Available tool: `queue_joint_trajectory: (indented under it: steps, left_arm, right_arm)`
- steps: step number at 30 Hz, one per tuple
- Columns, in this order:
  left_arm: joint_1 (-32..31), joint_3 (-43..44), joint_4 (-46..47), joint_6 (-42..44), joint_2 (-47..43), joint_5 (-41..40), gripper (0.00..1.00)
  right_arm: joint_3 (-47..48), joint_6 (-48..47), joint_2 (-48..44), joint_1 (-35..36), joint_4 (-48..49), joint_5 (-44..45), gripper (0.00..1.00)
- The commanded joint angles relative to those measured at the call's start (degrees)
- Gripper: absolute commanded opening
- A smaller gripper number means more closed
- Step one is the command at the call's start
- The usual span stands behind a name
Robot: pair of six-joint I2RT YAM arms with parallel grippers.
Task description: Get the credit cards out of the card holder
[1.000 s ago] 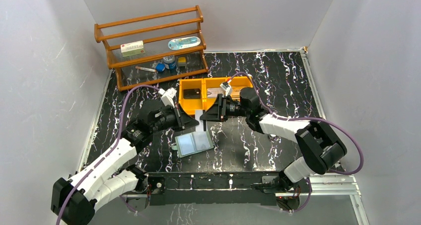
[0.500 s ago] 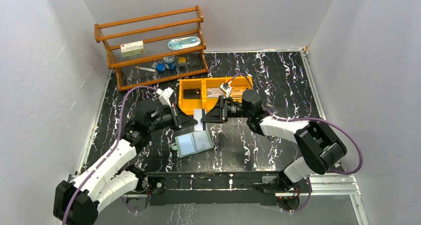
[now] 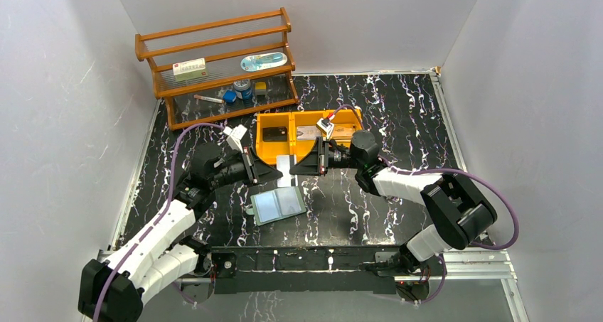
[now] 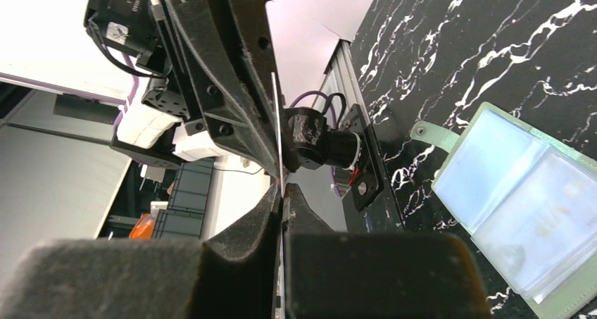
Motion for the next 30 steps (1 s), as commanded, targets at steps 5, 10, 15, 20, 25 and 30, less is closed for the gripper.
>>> queue_joint_trajectory:
  steps: [5,10,15,20,25,30]
  left_arm:
    - [1.1,0.3,-2.7,0.4,-0.3,0.3,0.36]
    - [1.2,1.7,-7.0,2.0,-1.3,-3.6,0.63]
    - [1.2,4.5,-15.0,4.4,-3.2,-12.1,0.87]
    - [1.2,6.3,-19.8,5.6,-4.7,-18.3,0.98]
    - [1.2,7.4,-24.1,6.3,-7.7,-25.3,0.98]
    - [1.2,7.8,-28.4,7.0,-10.3,-30.4,0.98]
  right_arm:
    - [-0.2,0.5,-1.8,-0.4,5.2,-0.3,0.02]
    - [0.7,-2.2,-2.2,-0.4,0.6,0.5,0.0]
    - [2.5,-9.0,-4.7,-0.4,-10.1,4.3,0.0]
    - [5.8,-16.7,-6.8,-0.4,-21.9,8.9,0.0]
    - [9.4,-24.5,-8.0,-0.4,-32.0,15.5,0.0]
    - [13.3,-33.0,-8.7,-0.4,-39.7,23.4,0.0]
